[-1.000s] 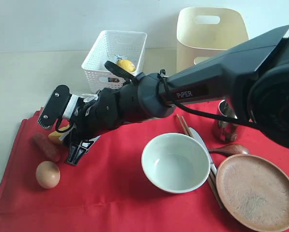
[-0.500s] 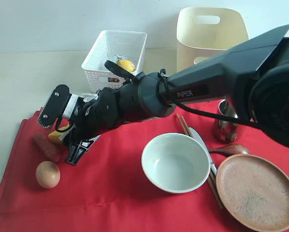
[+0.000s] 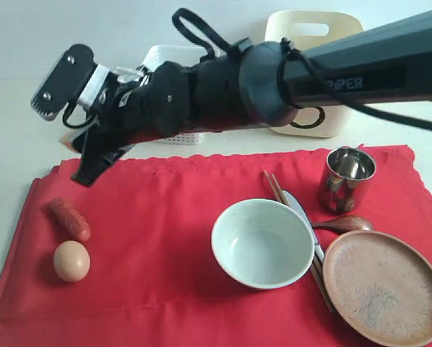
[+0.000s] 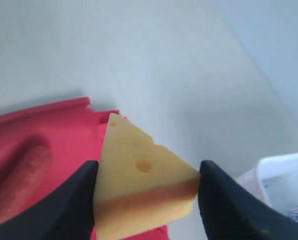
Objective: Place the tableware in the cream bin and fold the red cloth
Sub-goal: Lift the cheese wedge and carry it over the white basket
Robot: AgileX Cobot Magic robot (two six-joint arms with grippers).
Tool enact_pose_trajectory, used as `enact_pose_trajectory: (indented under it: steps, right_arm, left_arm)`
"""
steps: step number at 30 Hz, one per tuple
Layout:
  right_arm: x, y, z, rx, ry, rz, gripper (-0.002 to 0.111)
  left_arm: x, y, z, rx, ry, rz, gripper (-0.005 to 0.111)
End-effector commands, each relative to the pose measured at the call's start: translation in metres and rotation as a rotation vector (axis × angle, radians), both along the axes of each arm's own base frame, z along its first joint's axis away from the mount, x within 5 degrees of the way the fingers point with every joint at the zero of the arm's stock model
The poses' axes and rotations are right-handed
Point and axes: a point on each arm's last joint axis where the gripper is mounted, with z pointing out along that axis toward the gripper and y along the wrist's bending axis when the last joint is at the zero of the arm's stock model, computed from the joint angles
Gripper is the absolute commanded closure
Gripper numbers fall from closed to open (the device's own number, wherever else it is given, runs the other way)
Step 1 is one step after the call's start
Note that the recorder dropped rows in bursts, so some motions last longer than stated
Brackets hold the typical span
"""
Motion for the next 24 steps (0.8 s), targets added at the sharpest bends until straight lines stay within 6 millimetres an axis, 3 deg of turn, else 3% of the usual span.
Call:
enact_pose_trajectory:
  steps: [1, 7, 18, 24]
  right_arm:
    - [0.019, -0.019, 0.030, 0.131, -0.086, -0.135, 0.108]
    - [0.042, -0.043, 0.041, 0.278, -0.129, -0.307, 0.108]
    - [0.066, -0.077, 0.042, 0.376, -0.115, -0.475, 0.108]
    - [0.075, -0.079, 0.022, 0.382, -0.143, -0.527, 0.108]
  left_arm:
    - [0.000, 0.000, -0.001, -0.002, -0.002, -0.004, 0.106]
    - [0.000, 0.000, -0.001, 0.000, -0.002, -0.004, 0.106]
    - [0.000, 0.000, -0.001, -0.002, -0.002, -0.004, 0.106]
    - [0.000, 0.000, -0.001, -0.002, -0.002, -0.004, 0.106]
